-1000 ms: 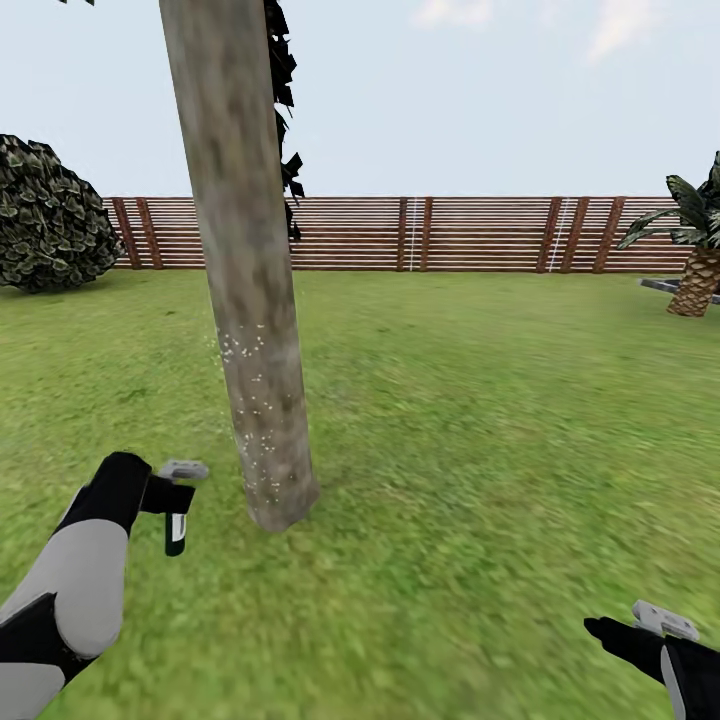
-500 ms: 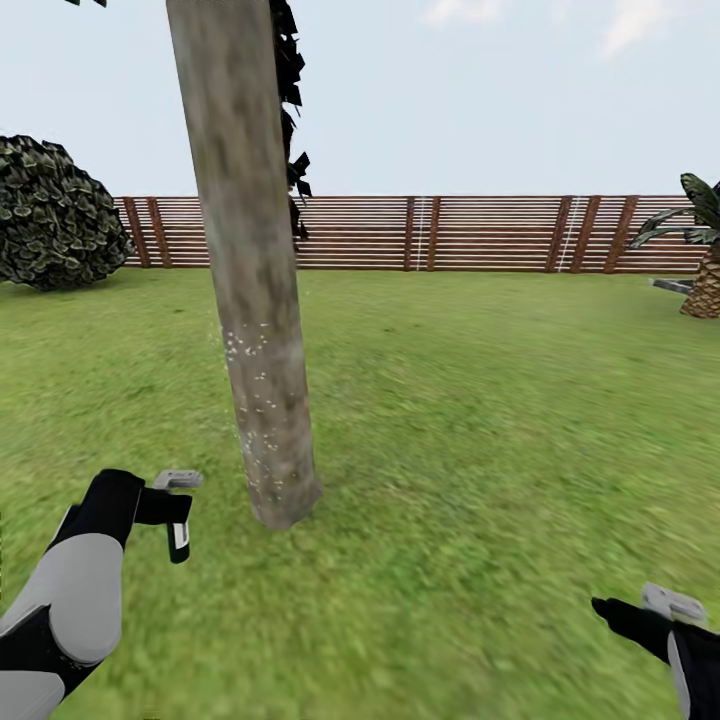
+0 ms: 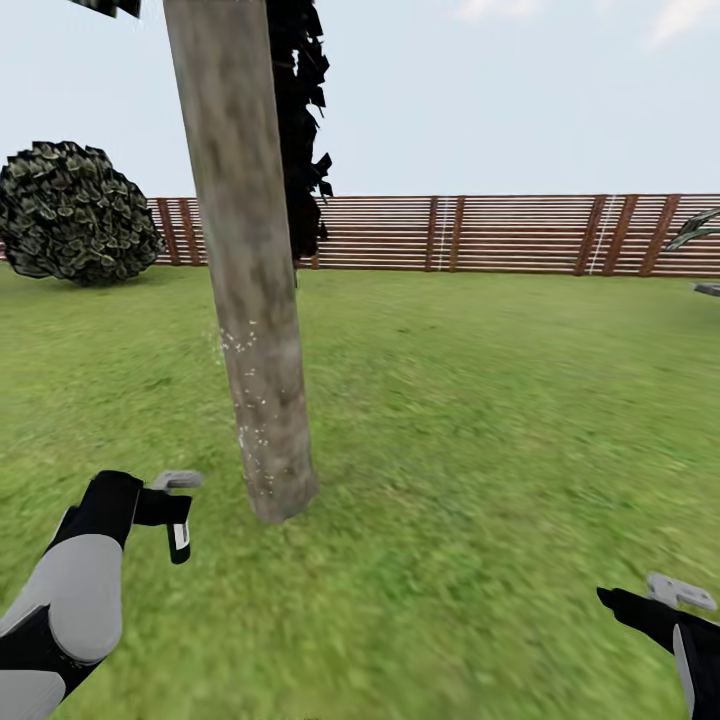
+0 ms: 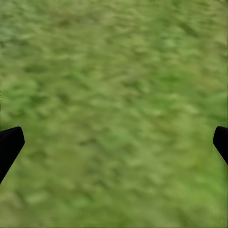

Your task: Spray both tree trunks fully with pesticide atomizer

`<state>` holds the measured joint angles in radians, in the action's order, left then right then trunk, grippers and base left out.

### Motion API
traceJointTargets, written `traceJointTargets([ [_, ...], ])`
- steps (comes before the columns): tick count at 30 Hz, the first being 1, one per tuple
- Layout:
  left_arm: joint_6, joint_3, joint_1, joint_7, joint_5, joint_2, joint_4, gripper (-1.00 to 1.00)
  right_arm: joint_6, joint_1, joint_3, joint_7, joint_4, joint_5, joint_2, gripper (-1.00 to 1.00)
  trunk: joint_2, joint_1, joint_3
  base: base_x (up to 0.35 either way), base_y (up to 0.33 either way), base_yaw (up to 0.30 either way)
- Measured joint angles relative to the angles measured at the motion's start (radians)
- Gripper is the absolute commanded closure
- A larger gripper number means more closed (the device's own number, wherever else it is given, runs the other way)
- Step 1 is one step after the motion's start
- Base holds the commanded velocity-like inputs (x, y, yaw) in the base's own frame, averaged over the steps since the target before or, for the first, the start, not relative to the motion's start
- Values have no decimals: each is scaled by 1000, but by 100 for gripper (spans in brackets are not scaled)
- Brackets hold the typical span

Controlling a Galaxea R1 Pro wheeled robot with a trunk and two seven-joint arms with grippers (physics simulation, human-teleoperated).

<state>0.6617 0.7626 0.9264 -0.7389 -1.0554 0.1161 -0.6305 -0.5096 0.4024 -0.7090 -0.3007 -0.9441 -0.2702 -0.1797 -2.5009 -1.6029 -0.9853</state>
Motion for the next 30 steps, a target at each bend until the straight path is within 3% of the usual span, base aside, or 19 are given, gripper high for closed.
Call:
traceJointTargets([
  [13, 0, 1, 0, 0, 0, 0, 0, 100, 0, 0, 0, 0, 0, -1, 0, -100, 0, 0, 0, 0, -306, 85],
  [30, 0, 1, 0, 0, 2, 0, 0, 100, 0, 0, 0, 0, 0, -1, 0, -100, 0, 0, 0, 21, -309, 249],
])
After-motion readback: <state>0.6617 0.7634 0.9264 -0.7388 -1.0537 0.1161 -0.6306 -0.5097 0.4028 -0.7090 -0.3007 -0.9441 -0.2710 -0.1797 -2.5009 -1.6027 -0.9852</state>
